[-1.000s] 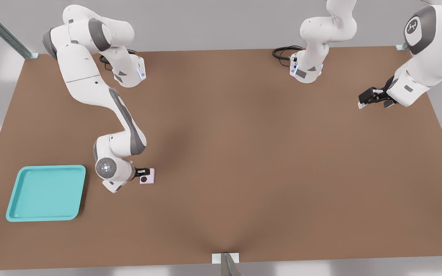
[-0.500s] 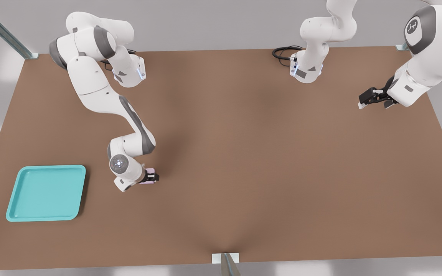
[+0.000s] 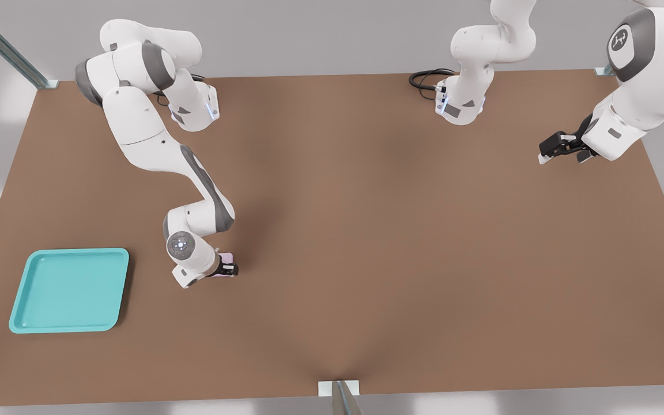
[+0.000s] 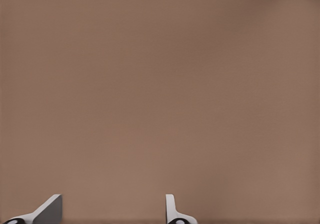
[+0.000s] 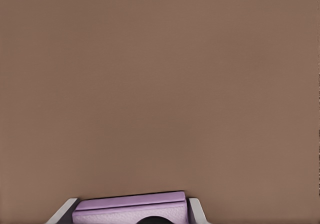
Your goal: Keep left arm still and place phone on the tray with right arm
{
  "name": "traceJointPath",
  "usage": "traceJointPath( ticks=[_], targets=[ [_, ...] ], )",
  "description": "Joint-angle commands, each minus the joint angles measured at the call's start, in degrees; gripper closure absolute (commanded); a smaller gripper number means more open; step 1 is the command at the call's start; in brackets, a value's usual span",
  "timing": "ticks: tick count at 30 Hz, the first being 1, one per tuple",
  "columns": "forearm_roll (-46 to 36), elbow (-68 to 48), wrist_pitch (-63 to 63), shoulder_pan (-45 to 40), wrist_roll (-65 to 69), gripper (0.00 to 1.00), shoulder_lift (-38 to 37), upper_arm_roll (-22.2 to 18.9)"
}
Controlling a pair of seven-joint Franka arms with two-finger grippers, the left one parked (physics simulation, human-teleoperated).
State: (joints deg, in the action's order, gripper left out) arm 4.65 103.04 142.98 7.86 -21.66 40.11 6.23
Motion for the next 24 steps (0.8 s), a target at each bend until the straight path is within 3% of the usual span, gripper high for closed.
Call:
traceJointPath(
  ticks=[1,4,10,18,24],
  targets=[
    [0.0,0.0,0.0,0.0,-2.5,0.19,0.0,0.0],
    [0.8,-0.1,-0.6,0.0,-2.5,0.19,-0.6,0.0],
    [0.8,-0.9,-12.5,-1.4,-0.1,0.19,-10.0,0.0],
    [0.4,-0.2,-21.2,-20.2,25.9,0.22,-17.2,1.1],
    [0.5,-4.4,-20.2,-31.1,43.3,0.22,-12.8,1.0]
  ],
)
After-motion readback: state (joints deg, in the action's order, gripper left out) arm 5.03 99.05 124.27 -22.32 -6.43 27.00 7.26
